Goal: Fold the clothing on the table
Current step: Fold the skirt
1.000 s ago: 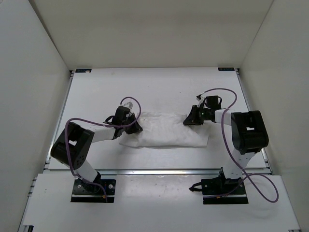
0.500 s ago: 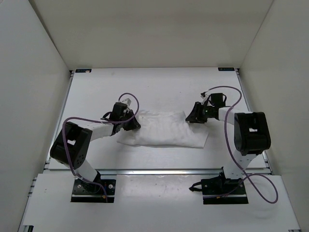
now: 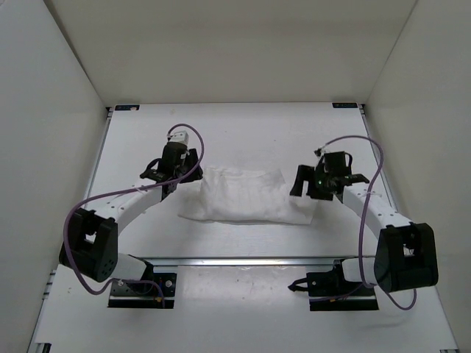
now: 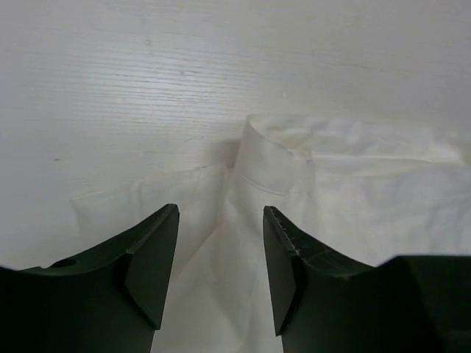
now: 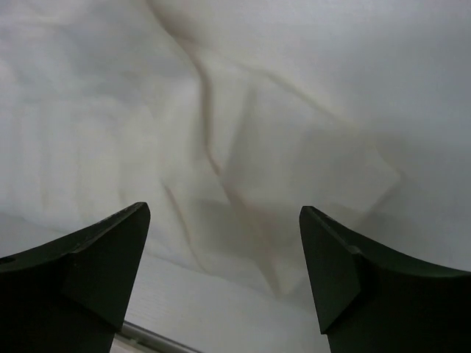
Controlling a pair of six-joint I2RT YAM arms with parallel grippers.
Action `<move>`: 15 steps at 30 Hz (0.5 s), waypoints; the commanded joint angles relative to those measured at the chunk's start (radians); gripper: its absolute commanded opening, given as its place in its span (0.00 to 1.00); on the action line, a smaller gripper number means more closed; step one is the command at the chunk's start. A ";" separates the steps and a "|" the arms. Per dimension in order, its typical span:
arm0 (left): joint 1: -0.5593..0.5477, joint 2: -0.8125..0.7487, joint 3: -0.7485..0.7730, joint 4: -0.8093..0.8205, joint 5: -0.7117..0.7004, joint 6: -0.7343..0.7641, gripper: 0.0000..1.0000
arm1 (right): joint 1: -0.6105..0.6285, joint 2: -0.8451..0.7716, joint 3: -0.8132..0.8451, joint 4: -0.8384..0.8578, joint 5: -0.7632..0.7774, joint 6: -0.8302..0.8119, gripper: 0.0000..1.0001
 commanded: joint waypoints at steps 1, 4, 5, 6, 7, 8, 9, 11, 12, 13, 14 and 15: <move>-0.002 -0.040 -0.023 -0.071 -0.067 0.037 0.61 | -0.019 -0.053 -0.101 -0.106 0.142 0.038 0.83; -0.008 -0.023 -0.052 -0.082 -0.046 0.032 0.61 | -0.029 -0.050 -0.134 -0.117 0.153 0.040 0.83; -0.011 -0.015 -0.049 -0.083 -0.044 0.029 0.60 | -0.029 -0.038 -0.140 -0.108 0.143 0.040 0.83; -0.011 -0.002 -0.054 -0.091 -0.035 0.027 0.60 | -0.025 -0.035 -0.146 -0.097 0.136 0.043 0.83; -0.007 0.012 -0.048 -0.089 -0.036 0.026 0.60 | -0.019 -0.026 -0.153 -0.082 0.127 0.051 0.83; -0.005 0.032 -0.049 -0.097 -0.032 0.021 0.59 | -0.013 -0.015 -0.152 -0.062 0.121 0.051 0.84; 0.004 0.038 -0.046 -0.102 -0.029 0.017 0.59 | -0.002 -0.009 -0.158 -0.044 0.113 0.064 0.84; 0.004 0.063 -0.046 -0.112 -0.013 0.010 0.57 | 0.011 0.011 -0.167 -0.016 0.098 0.072 0.83; 0.007 0.067 -0.044 -0.118 -0.010 0.006 0.56 | 0.018 0.026 -0.166 0.002 0.096 0.078 0.84; 0.007 0.077 -0.047 -0.120 -0.012 0.001 0.56 | 0.021 0.030 -0.167 0.007 0.090 0.080 0.83; 0.010 0.077 -0.055 -0.118 0.000 0.000 0.55 | 0.021 0.042 -0.173 0.028 0.072 0.087 0.83; 0.009 0.078 -0.063 -0.112 0.003 0.001 0.53 | 0.020 0.051 -0.178 0.048 0.067 0.089 0.82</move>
